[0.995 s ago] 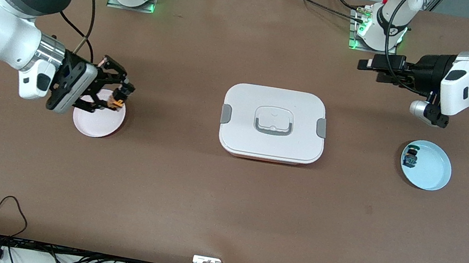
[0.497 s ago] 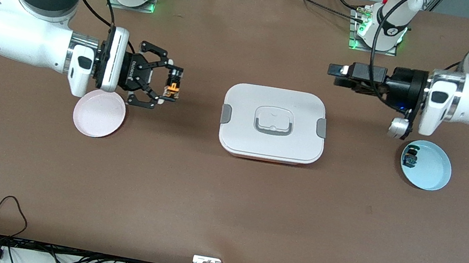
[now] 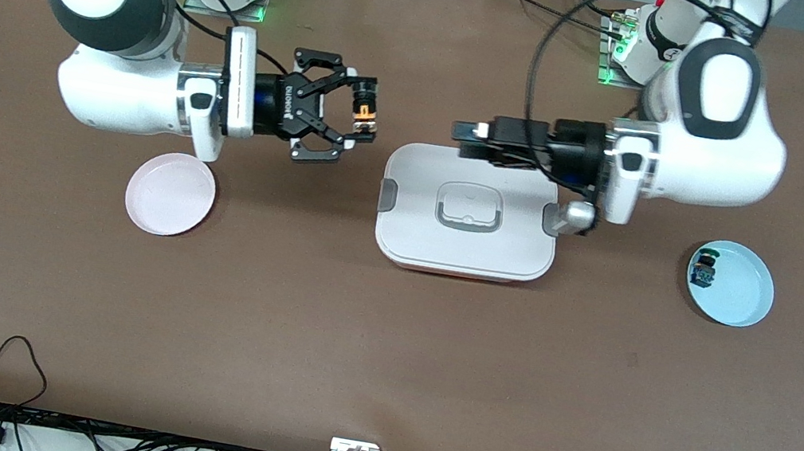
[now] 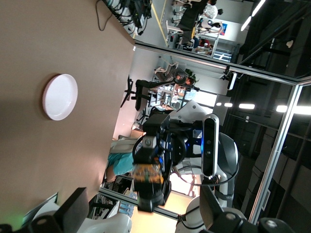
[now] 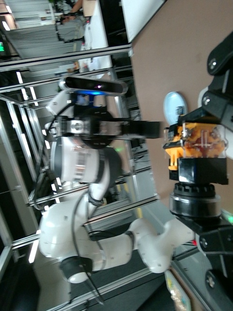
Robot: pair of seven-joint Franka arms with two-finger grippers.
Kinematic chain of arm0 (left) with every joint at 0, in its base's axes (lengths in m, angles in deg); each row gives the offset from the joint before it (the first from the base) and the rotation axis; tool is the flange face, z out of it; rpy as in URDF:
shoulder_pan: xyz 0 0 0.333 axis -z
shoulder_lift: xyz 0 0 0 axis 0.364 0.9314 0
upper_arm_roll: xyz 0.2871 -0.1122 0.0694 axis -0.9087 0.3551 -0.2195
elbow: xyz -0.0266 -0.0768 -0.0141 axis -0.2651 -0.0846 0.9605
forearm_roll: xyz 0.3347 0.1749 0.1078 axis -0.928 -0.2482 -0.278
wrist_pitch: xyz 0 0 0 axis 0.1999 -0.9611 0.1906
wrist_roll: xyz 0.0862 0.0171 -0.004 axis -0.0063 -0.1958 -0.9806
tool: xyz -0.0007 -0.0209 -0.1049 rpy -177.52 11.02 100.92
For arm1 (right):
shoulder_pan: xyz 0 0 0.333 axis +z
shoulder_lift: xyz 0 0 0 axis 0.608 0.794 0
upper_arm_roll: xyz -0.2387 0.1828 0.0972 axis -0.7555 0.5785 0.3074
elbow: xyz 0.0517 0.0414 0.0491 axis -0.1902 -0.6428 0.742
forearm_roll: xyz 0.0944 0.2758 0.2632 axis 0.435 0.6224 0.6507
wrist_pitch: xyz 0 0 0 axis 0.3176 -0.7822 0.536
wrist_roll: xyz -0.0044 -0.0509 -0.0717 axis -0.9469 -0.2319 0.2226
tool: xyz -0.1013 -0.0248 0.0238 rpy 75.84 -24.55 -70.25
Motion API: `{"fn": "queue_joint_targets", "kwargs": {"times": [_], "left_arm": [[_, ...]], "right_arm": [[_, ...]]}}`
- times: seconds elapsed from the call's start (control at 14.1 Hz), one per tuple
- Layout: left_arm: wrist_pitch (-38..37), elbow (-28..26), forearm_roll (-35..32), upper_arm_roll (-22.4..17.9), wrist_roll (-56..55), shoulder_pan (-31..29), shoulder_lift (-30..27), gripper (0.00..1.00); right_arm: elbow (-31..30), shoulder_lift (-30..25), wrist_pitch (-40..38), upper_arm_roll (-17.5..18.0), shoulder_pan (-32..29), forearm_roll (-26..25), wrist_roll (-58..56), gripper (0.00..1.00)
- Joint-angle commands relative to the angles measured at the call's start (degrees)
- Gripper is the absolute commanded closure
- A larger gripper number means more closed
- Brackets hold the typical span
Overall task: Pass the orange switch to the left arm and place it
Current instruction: 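Grasp the switch with the left gripper above the white box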
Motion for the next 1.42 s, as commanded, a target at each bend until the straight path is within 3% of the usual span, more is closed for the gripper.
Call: {"fn": "queue_joint_targets", "kwargs": {"times": [0.0, 0.14, 0.36, 0.71, 0.78, 0.92, 1.28, 1.35], "left_arm": [[2.23, -0.30, 5.07, -0.69, 4.83, 2.79, 0.76, 0.00], [2.33, -0.30, 6.22, 0.10, 4.74, 3.59, 0.59, 0.05], [2.06, -0.30, 6.23, 0.63, 4.92, 3.85, 0.67, 0.28], [2.41, 0.31, 6.31, 1.69, 6.15, 3.76, 2.34, 0.31], [2.33, 0.31, 6.31, 1.69, 6.15, 3.76, 2.34, 0.51], [2.33, 0.22, 6.31, 1.69, 6.06, 3.76, 2.08, 0.78], [2.33, 0.31, 6.31, 1.69, 6.06, 3.67, 1.90, 0.84], [2.33, 0.31, 6.23, 1.69, 6.06, 3.59, 1.90, 0.84]], "right_arm": [[-0.41, 0.15, 2.62, -0.46, 2.38, 4.92, -1.81, 1.00], [-0.41, 0.15, 4.38, -0.46, 2.56, 4.93, -1.38, 1.00], [-0.32, 0.15, 5.44, -0.46, 3.35, 5.02, -1.20, 1.00], [-0.23, 0.15, 5.79, -0.46, 3.62, 4.93, -0.93, 1.00], [-0.23, 0.15, 5.79, -0.46, 3.62, 4.93, -0.93, 1.00], [-0.23, 0.23, 5.79, -0.46, 3.62, 4.93, -0.93, 1.00], [-0.23, 0.15, 5.79, -0.55, 4.06, 4.93, -0.93, 0.99], [-0.23, 0.15, 5.79, -0.55, 4.15, 4.93, -0.59, 0.92]]}}
